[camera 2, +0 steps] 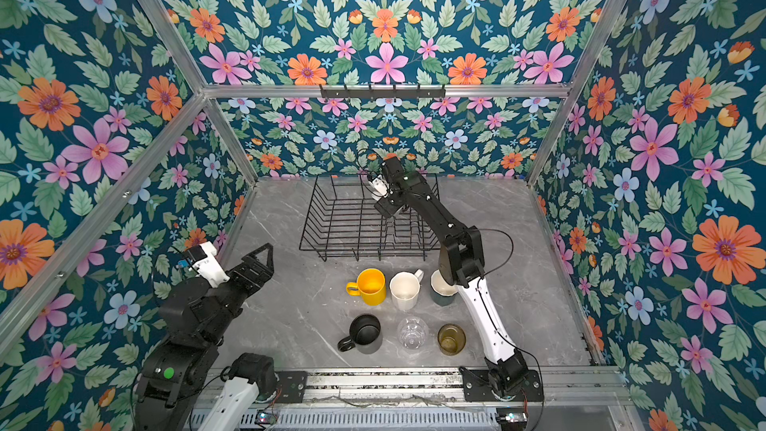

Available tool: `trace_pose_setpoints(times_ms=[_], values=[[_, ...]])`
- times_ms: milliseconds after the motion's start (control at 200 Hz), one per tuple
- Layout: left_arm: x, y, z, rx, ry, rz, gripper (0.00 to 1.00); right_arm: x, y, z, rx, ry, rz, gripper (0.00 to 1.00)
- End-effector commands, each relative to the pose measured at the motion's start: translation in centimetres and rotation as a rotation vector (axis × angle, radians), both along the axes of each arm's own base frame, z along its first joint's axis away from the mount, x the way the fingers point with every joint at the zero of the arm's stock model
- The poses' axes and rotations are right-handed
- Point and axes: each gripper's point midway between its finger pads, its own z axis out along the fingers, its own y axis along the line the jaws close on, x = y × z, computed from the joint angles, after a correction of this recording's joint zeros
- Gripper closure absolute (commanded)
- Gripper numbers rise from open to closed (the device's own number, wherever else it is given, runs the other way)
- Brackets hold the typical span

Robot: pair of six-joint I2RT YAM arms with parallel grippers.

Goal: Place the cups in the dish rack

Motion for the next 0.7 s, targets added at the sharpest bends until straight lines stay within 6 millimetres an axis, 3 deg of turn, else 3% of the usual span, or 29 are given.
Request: trace_pose_setpoints(times_ms=[0, 300, 695], values=[[0.1, -0.1, 0.8, -0.008, -0.033, -0.006, 0.0, -0.6, 0.3, 1.6, 0.021, 0.0, 0.012, 0.43], [0.1, -0.2, 0.8, -0.01, -0.035, -0.008, 0.0, -1.1, 0.1, 3.6, 0.039, -0.014, 0.008, 0.51], [0.1, -0.3, 0.7, -0.016, -0.037, -0.013, 0.0, -2.1, -0.1, 5.5, 0.057, -0.009, 0.012, 0.54]])
